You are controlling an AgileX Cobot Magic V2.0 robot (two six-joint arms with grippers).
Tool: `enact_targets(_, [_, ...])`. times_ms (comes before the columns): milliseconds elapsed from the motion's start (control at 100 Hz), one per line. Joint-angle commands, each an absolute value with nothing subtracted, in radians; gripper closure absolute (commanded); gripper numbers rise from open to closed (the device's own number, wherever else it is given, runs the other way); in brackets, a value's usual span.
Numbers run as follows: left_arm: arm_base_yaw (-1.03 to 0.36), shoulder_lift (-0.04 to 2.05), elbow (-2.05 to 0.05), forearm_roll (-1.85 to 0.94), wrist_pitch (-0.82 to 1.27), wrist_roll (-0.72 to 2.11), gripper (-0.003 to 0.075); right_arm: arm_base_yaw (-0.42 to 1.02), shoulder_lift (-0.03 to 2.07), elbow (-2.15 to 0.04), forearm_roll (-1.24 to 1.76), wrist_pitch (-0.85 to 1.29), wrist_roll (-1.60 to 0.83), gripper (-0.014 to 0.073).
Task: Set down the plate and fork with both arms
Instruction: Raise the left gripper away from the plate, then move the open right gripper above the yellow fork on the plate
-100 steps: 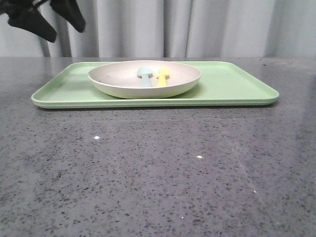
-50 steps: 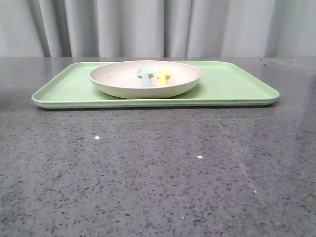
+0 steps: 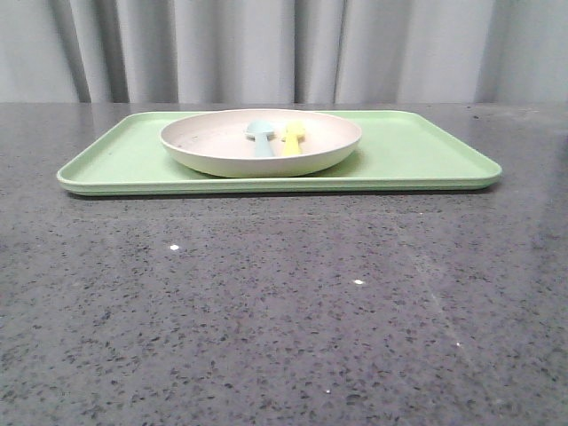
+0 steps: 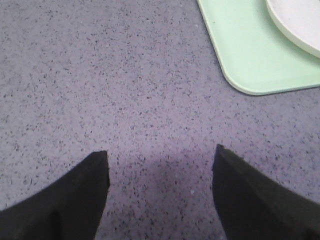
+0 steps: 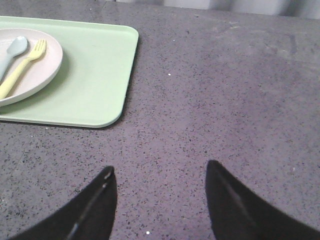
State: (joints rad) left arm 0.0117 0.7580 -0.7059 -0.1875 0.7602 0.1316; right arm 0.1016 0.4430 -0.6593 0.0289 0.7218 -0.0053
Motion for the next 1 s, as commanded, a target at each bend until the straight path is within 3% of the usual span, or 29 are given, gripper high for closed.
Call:
enact_targets(0, [0.015,0.676,-0.684,-0.201,0.715,0.124,0.0279,0.096,0.456,-0.694,0.030,0.642,-0.011,0.0179])
enact_targets(210, [0.015,0.556,-0.630,-0.201,0.719,0.124,0.0279,0.096,0.456,-0.694,0.030,0.638,-0.011,0.0179])
enact_targets(520, [0.015,0.546,-0.630,-0.201,0.722,0.124,0.0279,0.097,0.495,-0.707,0.135,0.590,-0.011,0.0179])
enact_targets(770, [0.015,0.546,-0.630,-0.201,0.722,0.124,0.0279,0.133,0.676,-0.840,0.190,0.594,-0.029,0.0179])
enact_targets(990, [0.015,0.546,-0.630,-0.201,0.722,0.124,0.0279,0.265,0.895,-1.020,0.190,0.599,-0.029,0.0179])
